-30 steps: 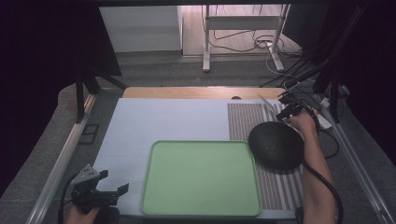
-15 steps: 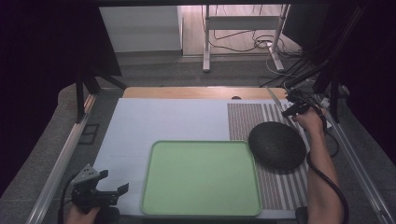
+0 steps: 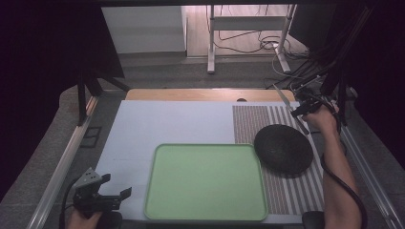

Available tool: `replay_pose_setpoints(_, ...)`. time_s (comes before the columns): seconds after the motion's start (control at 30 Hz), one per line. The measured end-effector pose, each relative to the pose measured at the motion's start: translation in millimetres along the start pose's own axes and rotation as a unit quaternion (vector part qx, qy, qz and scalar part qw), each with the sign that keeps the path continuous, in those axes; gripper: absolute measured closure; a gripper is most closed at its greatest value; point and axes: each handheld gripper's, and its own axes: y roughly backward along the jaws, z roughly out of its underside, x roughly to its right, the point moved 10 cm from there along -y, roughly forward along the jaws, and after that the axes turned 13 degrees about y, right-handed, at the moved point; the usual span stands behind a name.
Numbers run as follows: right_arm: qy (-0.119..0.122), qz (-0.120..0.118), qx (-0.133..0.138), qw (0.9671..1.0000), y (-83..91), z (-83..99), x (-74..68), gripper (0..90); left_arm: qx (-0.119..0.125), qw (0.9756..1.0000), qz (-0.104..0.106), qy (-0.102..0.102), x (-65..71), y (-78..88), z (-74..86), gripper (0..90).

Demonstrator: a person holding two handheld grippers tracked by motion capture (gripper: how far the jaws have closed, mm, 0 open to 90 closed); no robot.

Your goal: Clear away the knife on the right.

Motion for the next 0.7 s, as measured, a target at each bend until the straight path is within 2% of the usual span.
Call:
replay_pose_setpoints(0.17, 0.013, -0.016, 0.001, 0.9998, 6.9, -1.2, -26.9, 80.5, -0.001, 1.0000, -0.001, -0.001, 0.1, 0.0, 0.1, 1.5)
replay_pose_setpoints(0.37, 0.024, -0.040, 0.015, 0.9988, 16.9, -2.2, -63.5, 80.5, -0.001, 1.0000, -0.001, 0.000, 0.1, -0.4, 0.0, 1.5)
replay_pose_setpoints(0.7, 0.064, -0.071, 0.031, 0.9950, 32.9, 1.4, -131.5, 80.4, -0.002, 1.0000, -0.002, 0.001, 0.1, -0.7, 0.0, 1.5)
